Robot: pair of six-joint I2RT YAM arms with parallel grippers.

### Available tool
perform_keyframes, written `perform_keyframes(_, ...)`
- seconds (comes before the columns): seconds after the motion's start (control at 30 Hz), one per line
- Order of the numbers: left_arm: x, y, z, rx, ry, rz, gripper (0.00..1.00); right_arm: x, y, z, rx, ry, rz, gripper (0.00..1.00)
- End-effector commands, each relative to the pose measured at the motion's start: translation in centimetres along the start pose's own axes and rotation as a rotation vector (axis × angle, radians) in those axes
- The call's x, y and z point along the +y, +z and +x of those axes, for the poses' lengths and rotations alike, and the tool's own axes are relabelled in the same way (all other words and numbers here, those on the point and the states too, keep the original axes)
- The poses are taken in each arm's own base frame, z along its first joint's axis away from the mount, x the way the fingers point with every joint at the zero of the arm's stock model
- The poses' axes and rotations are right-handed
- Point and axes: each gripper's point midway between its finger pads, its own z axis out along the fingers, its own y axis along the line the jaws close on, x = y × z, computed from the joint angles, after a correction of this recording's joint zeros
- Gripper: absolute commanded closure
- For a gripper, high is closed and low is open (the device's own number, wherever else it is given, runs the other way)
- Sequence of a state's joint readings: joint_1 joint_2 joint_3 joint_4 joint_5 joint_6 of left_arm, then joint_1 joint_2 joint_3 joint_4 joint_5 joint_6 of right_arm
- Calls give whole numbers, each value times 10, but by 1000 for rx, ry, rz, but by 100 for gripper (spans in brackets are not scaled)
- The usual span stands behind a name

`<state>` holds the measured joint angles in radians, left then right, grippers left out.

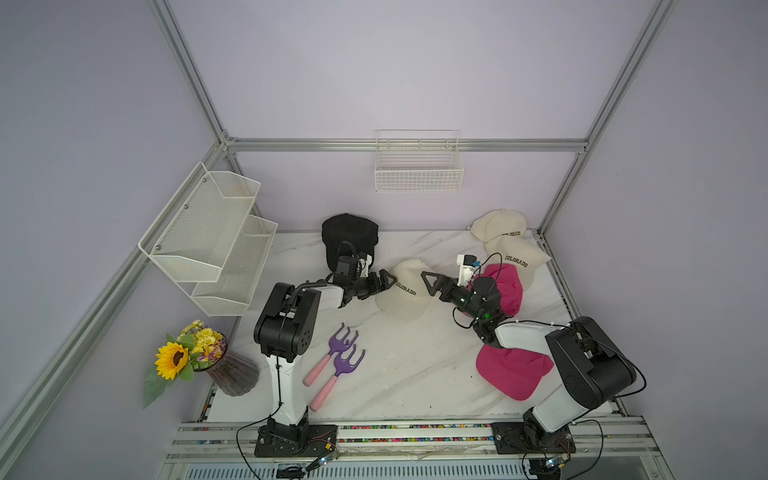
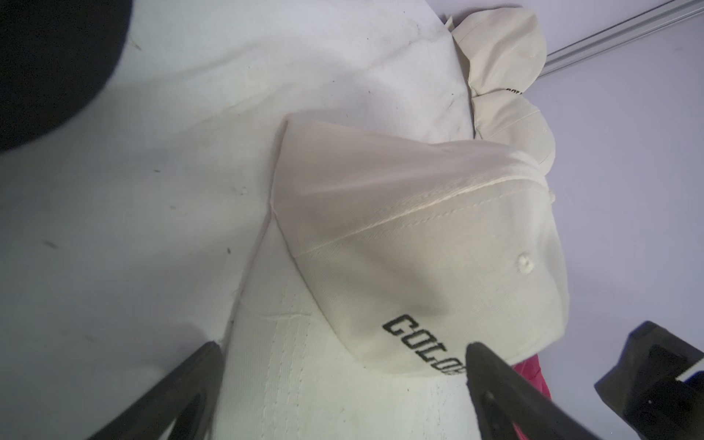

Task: Stack the baseball caps by color
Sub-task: Place the baseball cap at the center of the board.

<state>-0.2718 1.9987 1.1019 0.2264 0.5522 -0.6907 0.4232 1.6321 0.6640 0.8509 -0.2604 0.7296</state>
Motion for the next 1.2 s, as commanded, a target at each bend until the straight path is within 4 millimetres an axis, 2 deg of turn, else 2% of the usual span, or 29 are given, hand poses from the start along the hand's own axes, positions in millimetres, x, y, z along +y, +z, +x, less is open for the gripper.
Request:
perform_keyframes(0.0,-15,-7,21,7,-79,45,0,-2,4,-16,-58,9,-14,3)
perform_keyframes(0.17,-20,-15,67,31,-187,54,0,-29,7,-24,-69,12,44,3)
perform_keyframes(0.3,-23,-24,82,22,-211,51,0,-51,1,-29,-70,7,104,3)
perform_keyframes(0.37,-18,-25,79,3,-213,25,0,-57,2,-27,-44,-11,95,3)
perform_keyframes(0.47,-7,-31,57,-64,-189,-23,0,-64,8,-23,-15,-29,99,3)
perform_keyframes(0.67,-13,-19,26,-119,-29,-11,0,-71,22,-22,-17,-47,93,3)
perform_keyframes(0.9,-15,3,19,-96,-19,48,0,-76,30,-17,-20,-24,90,3)
perform_keyframes(1.03,-20,7,27,-76,-54,91,0,-57,39,-7,-23,12,21,3)
perform_keyframes(1.17,-17,12,39,-50,-69,87,0,-31,52,-12,-63,29,-46,3)
